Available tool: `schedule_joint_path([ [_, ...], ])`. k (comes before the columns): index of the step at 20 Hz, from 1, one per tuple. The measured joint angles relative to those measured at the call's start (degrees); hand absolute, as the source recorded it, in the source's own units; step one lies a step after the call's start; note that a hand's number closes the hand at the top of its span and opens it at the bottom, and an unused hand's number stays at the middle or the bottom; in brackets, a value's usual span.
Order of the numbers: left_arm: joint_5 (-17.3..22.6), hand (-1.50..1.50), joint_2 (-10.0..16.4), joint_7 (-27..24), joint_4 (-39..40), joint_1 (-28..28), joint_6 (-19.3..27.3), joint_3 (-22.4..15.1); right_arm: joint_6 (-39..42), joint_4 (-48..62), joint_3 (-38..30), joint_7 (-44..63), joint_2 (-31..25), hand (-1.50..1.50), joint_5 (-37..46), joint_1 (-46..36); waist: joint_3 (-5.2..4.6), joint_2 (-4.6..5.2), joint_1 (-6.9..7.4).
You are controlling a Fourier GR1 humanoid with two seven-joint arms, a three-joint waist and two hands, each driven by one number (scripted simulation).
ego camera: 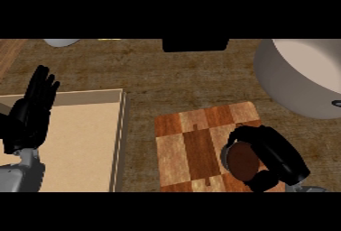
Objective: Pick the cupcake from the cutting board and place it in the pot
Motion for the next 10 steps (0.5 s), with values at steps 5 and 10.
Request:
schedule_joint_path([
  [5,-0.1,0.00,0.1,0.3,-0.3,-0.1,-0.2,0.1,-3.2,-11.5,-9.5,4.8,2.2,1.50,-5.3,0.9,0.04,0.07,0.19],
  [10,-0.5,0.00,-0.3,0.1,0.3,-1.1,-0.4,-0.1,-3.6,-18.3,-18.8,10.2,2.7,1.50,-10.7,-1.2,0.05,0.33,1.14],
])
